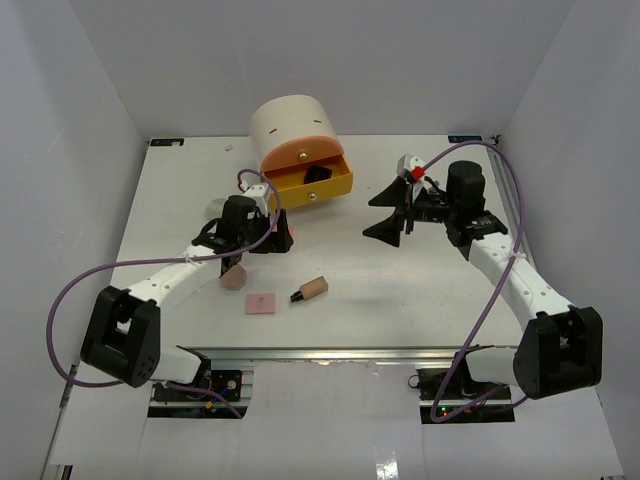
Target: Organize the makeup
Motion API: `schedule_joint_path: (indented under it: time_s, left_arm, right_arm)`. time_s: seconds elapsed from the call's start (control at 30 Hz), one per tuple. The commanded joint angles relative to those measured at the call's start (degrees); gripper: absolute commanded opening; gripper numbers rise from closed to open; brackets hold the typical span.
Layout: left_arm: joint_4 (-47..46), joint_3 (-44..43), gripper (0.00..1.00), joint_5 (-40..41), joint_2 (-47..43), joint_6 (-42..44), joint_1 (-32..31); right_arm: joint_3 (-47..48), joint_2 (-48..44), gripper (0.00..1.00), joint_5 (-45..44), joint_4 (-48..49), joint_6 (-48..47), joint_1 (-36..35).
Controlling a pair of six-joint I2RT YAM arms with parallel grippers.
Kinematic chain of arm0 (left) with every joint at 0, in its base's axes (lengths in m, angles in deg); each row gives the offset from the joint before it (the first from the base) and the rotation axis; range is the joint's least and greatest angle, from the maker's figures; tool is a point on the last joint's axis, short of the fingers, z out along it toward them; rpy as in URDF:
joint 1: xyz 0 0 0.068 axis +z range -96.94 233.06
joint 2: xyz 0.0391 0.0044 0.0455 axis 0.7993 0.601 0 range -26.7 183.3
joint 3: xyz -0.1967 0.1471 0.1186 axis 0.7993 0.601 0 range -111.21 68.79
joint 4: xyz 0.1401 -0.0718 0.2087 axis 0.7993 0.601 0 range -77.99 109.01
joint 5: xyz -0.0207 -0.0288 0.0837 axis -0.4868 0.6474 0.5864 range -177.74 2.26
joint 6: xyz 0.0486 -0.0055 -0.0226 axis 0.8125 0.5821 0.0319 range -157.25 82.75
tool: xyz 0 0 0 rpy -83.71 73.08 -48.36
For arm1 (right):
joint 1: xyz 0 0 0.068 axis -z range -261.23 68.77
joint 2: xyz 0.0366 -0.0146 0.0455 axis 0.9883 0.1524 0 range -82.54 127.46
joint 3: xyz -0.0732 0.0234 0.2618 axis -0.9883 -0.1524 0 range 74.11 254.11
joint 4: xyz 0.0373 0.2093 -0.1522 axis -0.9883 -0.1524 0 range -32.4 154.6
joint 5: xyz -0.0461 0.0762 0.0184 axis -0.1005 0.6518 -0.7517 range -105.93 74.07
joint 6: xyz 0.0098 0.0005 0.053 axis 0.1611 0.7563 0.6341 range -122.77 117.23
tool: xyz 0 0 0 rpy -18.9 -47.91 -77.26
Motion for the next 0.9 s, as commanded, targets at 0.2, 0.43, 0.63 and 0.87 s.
schedule_joint_path:
  time_s: [0.2, 0.43, 0.63, 0.87]
  left_arm:
    - [-7.8, -2.5, 0.97, 7.4, 11.2, -4.5, 0.3]
    - [-12.3, -5.3, 0.95, 11.1, 18.1, -5.4, -0.6]
    - [-14.0, -6.5, 0.94, 14.7, 21.2, -6.4, -1.4]
    - [-16.0, -6.7, 0.89, 18.3, 23.7, -7.5, -3.3]
  right_arm:
    - [-1.8, -2.7, 0.90, 5.5, 9.7, 6.4, 1.5]
    - [-3.7, -4.6, 0.90, 7.2, 13.8, 10.3, 2.9]
    - [-4.8, -5.7, 0.90, 8.6, 16.9, 12.6, 4.8]
    - [-5.6, -5.5, 0.90, 9.4, 19.1, 15.9, 6.0]
